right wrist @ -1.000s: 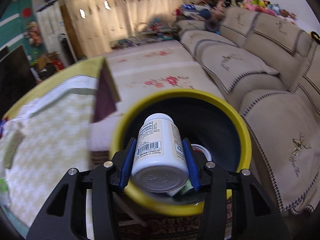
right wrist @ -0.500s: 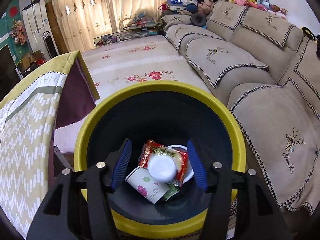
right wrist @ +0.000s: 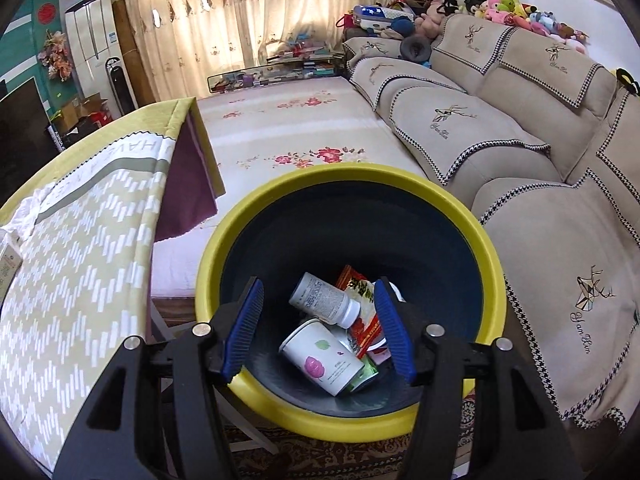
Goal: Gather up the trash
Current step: 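Lower the pill bottle into the yellow bin and open the right tool, then grasp the brown plastic tray with the left tool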
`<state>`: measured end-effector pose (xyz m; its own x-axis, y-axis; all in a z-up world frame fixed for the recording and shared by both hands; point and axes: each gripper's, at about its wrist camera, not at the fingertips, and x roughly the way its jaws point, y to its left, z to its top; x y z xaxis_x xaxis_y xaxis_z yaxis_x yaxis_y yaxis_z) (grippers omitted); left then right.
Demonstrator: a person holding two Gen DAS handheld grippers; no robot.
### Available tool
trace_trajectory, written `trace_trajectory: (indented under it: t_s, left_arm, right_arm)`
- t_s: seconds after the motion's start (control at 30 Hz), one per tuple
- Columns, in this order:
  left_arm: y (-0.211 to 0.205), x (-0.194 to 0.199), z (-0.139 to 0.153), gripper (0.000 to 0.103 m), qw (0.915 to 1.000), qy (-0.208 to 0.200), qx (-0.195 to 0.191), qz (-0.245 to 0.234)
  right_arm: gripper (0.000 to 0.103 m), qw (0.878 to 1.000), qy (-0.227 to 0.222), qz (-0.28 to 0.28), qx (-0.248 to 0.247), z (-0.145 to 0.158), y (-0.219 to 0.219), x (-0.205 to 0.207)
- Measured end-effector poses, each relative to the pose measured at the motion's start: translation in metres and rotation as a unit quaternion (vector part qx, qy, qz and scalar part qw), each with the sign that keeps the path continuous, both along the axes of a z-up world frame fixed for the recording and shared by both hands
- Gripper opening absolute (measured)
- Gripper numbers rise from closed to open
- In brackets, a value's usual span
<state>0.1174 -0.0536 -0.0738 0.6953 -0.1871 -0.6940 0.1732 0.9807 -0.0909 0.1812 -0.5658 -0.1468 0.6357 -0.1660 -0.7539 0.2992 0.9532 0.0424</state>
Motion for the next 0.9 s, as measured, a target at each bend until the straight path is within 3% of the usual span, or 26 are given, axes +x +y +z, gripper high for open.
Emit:
trace_trajectory:
  t_s: [0.17, 0.37, 0.53, 0.77, 0.9]
  left_arm:
    - [0.021, 0.006, -0.010, 0.065, 0.9997, 0.021, 0.006, 0.004]
    - [0.032, 0.009, -0.033, 0.048, 0.9983, 0.057, -0.011, -0.004]
    - [0.031, 0.015, -0.045, 0.041, 0.9976, 0.068, -0.001, -0.010]
    - [0.034, 0.024, -0.055, 0.015, 0.9970, 0.077, 0.003, -0.006]
    - [0.033, 0.024, -0.055, 0.008, 0.9976, 0.068, 0.013, -0.002]
  right_arm:
    - [0.055, 1.000, 0.002, 0.004, 0.002, -0.001, 0.003, 0.001]
    - [0.055, 1.000, 0.007, 0.009, -0.001, -0.003, 0.009, 0.003]
    - [0.055, 1.000, 0.006, 0.014, -0.004, -0.001, 0.014, 0.004]
    - [0.055, 1.000, 0.006, 0.017, -0.006, 0.000, 0.016, 0.004]
    - [0.055, 1.000, 0.006, 0.018, -0.006, 0.001, 0.019, 0.003]
